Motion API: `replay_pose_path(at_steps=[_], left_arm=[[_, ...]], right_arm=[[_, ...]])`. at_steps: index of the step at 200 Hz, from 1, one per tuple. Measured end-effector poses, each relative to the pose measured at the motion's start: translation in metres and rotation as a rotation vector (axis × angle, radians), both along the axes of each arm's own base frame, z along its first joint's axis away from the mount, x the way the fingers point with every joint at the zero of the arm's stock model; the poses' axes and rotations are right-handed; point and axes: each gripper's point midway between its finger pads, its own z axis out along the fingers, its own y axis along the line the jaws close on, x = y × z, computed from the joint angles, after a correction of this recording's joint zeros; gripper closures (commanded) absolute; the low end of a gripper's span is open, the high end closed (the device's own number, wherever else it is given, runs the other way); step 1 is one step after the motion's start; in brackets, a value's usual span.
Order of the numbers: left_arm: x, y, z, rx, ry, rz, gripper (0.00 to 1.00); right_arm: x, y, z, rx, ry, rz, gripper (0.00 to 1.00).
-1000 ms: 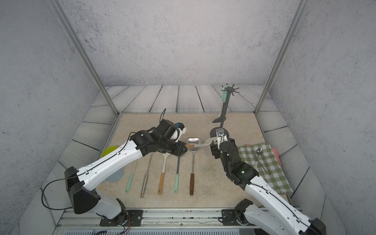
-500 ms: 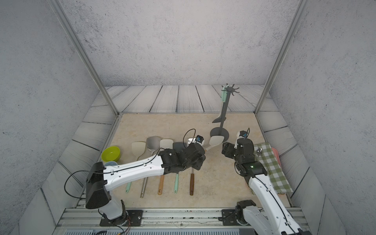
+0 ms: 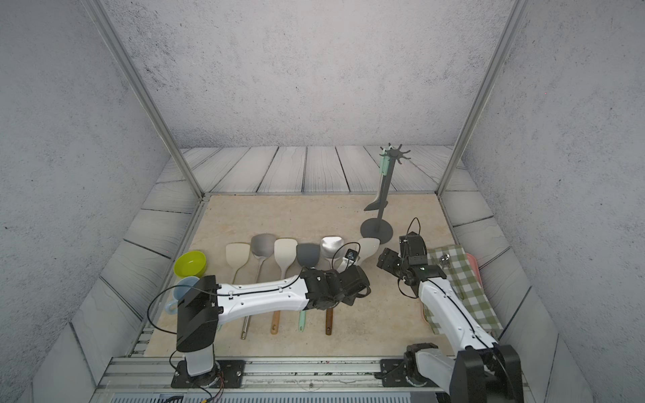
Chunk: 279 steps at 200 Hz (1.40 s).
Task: Take the spatula off the kitchen utensil rack
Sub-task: Place the spatula at the center of the board.
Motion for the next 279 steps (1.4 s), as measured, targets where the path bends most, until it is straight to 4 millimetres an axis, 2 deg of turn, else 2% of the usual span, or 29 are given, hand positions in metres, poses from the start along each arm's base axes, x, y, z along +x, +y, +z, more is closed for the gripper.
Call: replay_pose_path(at_steps=[30,47,71,87,134,181,206,229,258,279], left_arm=[[-0.011,-0.009,-0.024,0.020,0.055,-0.003,0.95],[-0.018,-0.013,-0.040,0.034,0.088,-0.006,0.86],[-0.028,-0.017,-0.057,0.044,0.137,-0.016,0.79],[-0.032,-0.021,-0.061,0.031,0.163,-0.019,0.74],[-0.045,-0.040,-0.071,-0.032,0.240,-0.055,0.48],[-0.050,-0.047,-0.068,-0.069,0.261,-0.081,0.33],[-0.048,-0.039,-0.058,-0.071,0.247,-0.097,0.27],[-0.038,-0.023,-0.031,-0.104,0.214,-0.110,0.22],[-0.012,0.004,0.013,-0.169,0.146,-0.109,0.15],[0.012,0.030,0.031,-0.195,0.104,-0.081,0.10]], right_arm=[[-0.001,0.000,-0.010,0.009,0.040,-0.018,0.17],[-0.001,0.000,-0.011,0.013,0.043,-0.026,0.16],[-0.001,-0.002,-0.011,0.010,0.043,-0.037,0.15],[-0.001,-0.002,-0.011,0.010,0.045,-0.040,0.14],[0.003,-0.004,-0.021,-0.017,0.105,-0.037,0.13],[0.001,-0.003,-0.042,-0.033,0.176,-0.017,0.14],[0.002,0.001,-0.043,-0.022,0.172,0.002,0.16],[0.004,0.003,-0.042,-0.016,0.162,0.017,0.18],[0.006,0.007,-0.043,-0.011,0.154,0.047,0.21],[0.005,0.012,-0.049,-0.016,0.170,0.072,0.24]])
